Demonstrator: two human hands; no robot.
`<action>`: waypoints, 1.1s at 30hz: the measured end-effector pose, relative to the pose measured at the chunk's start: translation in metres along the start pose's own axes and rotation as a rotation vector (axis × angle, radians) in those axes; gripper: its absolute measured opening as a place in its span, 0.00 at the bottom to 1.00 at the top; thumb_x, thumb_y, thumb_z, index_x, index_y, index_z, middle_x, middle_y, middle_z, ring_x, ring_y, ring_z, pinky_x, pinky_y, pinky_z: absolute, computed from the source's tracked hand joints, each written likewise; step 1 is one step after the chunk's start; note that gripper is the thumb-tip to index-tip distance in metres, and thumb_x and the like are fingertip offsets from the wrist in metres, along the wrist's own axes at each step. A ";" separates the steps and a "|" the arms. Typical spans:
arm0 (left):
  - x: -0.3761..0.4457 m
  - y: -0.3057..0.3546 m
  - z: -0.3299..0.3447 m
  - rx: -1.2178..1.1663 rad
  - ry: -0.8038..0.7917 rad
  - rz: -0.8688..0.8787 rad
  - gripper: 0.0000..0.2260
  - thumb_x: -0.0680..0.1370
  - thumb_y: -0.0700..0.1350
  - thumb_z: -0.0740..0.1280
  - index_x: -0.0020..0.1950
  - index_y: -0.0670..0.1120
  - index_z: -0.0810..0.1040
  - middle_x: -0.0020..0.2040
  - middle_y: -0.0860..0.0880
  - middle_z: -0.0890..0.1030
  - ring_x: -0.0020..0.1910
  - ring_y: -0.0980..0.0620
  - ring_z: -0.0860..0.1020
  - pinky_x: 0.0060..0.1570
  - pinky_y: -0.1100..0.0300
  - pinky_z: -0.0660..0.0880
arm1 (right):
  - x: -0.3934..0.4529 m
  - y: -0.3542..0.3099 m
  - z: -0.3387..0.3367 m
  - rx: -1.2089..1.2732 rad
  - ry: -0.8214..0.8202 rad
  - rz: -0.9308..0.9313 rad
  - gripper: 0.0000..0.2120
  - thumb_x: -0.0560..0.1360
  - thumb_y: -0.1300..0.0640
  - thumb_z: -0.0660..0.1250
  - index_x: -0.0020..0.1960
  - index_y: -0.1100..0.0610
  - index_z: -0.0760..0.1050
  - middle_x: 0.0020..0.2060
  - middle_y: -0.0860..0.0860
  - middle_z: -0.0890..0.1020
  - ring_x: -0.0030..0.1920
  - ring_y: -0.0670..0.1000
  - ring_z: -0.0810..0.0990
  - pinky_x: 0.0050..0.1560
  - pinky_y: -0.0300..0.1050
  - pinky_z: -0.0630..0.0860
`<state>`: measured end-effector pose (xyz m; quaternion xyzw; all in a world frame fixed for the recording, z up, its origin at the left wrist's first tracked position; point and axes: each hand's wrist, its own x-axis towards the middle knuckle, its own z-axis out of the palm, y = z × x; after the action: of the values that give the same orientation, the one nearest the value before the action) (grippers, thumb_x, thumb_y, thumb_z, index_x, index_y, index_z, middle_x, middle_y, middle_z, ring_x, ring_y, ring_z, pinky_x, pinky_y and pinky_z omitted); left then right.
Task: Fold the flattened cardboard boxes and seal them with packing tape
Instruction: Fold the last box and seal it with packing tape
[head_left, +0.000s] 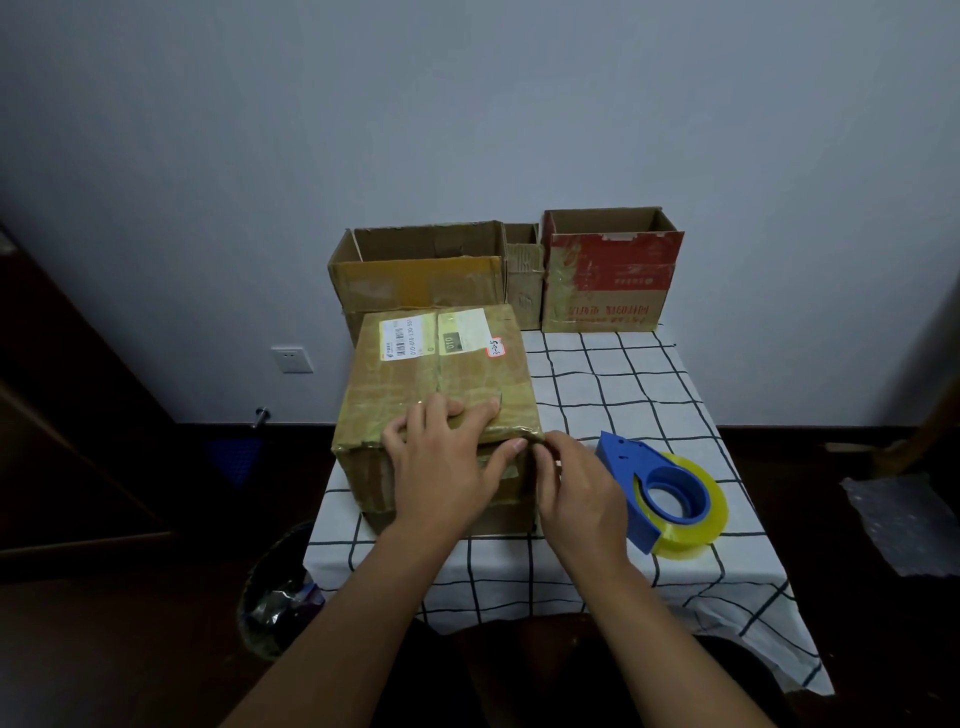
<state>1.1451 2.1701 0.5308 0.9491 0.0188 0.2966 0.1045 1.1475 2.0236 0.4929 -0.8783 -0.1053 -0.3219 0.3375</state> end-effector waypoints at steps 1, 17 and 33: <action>0.000 0.000 0.000 0.000 0.002 0.000 0.19 0.74 0.67 0.64 0.60 0.60 0.78 0.53 0.50 0.74 0.53 0.49 0.70 0.56 0.48 0.61 | 0.003 -0.001 0.000 -0.037 0.003 -0.005 0.13 0.80 0.51 0.57 0.49 0.56 0.78 0.35 0.50 0.80 0.33 0.51 0.78 0.29 0.43 0.70; 0.002 0.001 -0.003 -0.042 -0.030 -0.018 0.17 0.73 0.63 0.69 0.59 0.58 0.79 0.53 0.50 0.74 0.54 0.49 0.70 0.57 0.48 0.60 | 0.034 -0.002 -0.030 -0.154 -0.409 -0.049 0.10 0.81 0.47 0.61 0.48 0.53 0.74 0.38 0.48 0.79 0.37 0.49 0.76 0.33 0.47 0.72; -0.046 -0.065 -0.046 -0.063 0.074 0.248 0.19 0.76 0.61 0.62 0.66 0.61 0.72 0.62 0.48 0.72 0.60 0.44 0.68 0.57 0.46 0.65 | 0.107 -0.018 0.001 0.642 -0.518 0.555 0.42 0.74 0.42 0.70 0.79 0.47 0.52 0.78 0.49 0.58 0.74 0.54 0.64 0.73 0.56 0.65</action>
<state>1.0828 2.2379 0.5284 0.9288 -0.1044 0.3425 0.0959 1.2233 2.0344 0.5699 -0.7761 -0.0418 0.0573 0.6266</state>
